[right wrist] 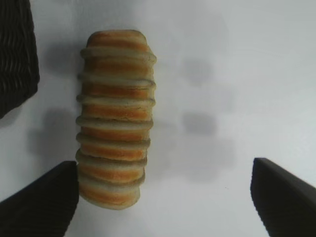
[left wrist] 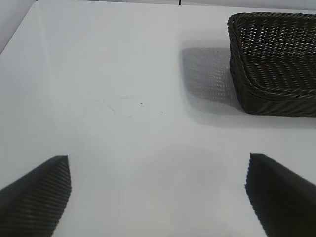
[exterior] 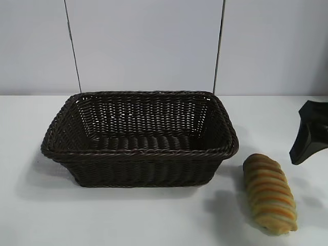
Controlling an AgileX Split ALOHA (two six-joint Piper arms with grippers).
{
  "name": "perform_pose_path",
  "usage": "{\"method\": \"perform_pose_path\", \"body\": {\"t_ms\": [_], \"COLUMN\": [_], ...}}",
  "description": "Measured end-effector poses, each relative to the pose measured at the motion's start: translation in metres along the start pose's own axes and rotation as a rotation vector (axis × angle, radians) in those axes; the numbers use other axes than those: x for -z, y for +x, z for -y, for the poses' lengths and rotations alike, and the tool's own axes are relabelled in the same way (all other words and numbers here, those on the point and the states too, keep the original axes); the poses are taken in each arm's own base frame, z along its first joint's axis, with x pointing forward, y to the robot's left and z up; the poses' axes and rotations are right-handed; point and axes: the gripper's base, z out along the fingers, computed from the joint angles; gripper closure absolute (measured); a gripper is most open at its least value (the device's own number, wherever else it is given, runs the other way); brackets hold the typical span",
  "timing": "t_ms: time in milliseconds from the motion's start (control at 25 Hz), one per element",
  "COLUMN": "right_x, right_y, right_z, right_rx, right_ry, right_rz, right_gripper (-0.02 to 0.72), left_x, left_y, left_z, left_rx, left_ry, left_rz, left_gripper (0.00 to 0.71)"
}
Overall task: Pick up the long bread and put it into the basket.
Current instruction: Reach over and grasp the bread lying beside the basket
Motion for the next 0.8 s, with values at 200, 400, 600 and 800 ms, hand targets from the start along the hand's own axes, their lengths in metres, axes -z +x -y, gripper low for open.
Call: {"method": "perform_pose_path", "body": {"t_ms": [200,400,600,800], "right_x": [-0.015,-0.018,-0.022,-0.017], "right_y": [0.002,0.001,0.002,-0.002], "right_z": [-0.003,-0.003,-0.003,-0.005], "right_rx": [0.013,0.011,-0.004,-0.005], "right_ry": [0.008,0.011,0.012,0.006], "right_rz": [-0.03,-0.019,-0.032,-0.05], "right_gripper": [0.069,0.24,0.517,0.618], "left_x": [0.0,0.0,0.0,0.0], "left_y": [0.0,0.0,0.0,0.0], "left_z": [0.0,0.0,0.0,0.0], "left_rx": [0.0,0.0,0.0,0.0], "left_ry": [0.0,0.0,0.0,0.0], "left_rz": [0.0,0.0,0.0,0.0], "left_gripper": [0.016,0.016,0.016,0.016]}}
